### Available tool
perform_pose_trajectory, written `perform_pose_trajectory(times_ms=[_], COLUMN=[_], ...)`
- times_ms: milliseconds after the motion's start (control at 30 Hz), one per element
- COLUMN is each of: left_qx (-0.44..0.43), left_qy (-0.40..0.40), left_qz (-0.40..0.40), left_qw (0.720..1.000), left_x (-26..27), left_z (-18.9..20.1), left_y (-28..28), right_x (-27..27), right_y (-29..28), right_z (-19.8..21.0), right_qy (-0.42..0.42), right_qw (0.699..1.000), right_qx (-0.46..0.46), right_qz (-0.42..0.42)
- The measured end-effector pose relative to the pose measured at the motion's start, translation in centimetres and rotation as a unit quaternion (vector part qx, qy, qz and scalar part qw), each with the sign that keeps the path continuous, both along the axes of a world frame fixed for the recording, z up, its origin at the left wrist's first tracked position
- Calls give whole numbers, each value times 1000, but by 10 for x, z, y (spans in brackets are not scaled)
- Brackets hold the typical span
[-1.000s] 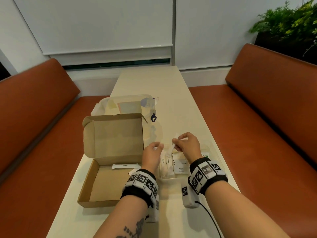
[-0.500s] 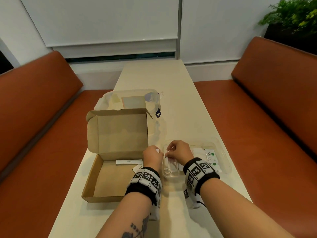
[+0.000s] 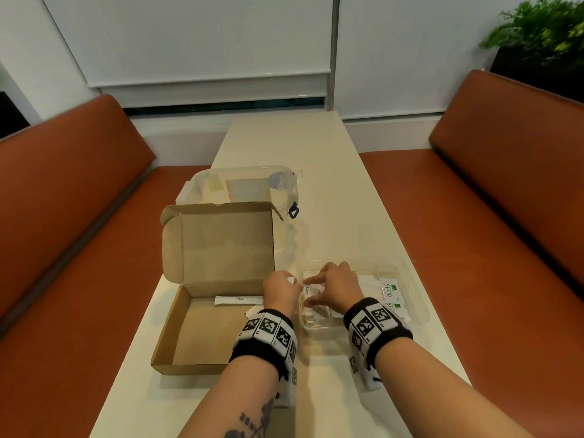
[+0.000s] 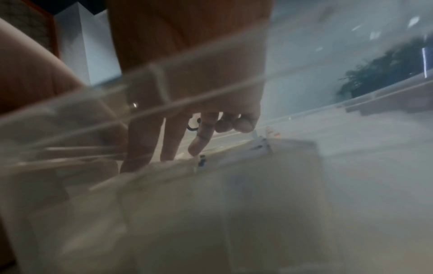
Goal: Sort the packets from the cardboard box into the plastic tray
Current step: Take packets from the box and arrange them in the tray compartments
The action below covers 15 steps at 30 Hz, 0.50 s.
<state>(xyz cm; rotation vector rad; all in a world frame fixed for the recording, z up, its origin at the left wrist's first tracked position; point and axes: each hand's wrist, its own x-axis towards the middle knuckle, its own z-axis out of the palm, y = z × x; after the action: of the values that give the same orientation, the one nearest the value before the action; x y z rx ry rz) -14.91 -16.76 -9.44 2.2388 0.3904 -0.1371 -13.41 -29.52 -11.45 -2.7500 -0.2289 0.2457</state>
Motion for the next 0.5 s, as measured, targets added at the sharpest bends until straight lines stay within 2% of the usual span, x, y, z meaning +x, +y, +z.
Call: perform_pose_trajectory(times_ms=[133,200,333,400,500], left_qx=[-16,-44,-152,-186,-235], left_qy=[-8,-17,-40,-66,-126], left_qz=[1,11,58,73,54], left_qw=[1000,999,986,977,962], left_x=[-2,-6,-10,-10,-8], left_z=[-2,-2,6,11,23], left_y=[1,2,1,2,-1], right_x=[-3,-7,-11,-12,-15], right_y=[-3,-4,-14,-18,-19], right_z=[0,3,17,27,40], right_qy=[15,-1,-29,-40,-34], right_qw=[999,991,951,936,916], right_qx=[47,124,282,325,376], right_qz=[-15,-45,-122,-132,-136])
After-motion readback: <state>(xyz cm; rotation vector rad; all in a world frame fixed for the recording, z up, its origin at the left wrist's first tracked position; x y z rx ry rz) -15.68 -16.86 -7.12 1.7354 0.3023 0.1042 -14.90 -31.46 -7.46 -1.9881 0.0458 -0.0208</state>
